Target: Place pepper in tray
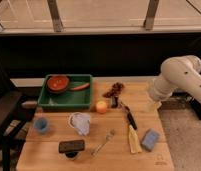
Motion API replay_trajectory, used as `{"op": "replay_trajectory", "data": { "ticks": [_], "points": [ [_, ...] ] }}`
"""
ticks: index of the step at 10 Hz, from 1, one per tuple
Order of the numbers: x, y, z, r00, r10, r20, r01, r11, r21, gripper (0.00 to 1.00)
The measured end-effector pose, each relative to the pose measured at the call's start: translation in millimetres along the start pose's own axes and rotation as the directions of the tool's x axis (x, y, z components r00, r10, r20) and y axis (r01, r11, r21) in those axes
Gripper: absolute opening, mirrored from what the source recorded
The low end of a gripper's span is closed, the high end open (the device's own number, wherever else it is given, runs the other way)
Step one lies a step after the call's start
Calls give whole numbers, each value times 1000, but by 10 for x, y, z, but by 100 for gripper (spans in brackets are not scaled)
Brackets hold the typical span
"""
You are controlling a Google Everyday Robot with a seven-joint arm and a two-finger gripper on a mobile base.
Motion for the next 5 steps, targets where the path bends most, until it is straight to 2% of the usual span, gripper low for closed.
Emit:
{"op": "replay_trajectory", "data": {
  "ticks": [2, 5],
  "points": [
    [-303, -203, -29, 998, -53, 30, 53, 998, 16, 65],
    [-798, -502, 2, 989, -146, 37, 144, 989, 36, 65]
  ]
}}
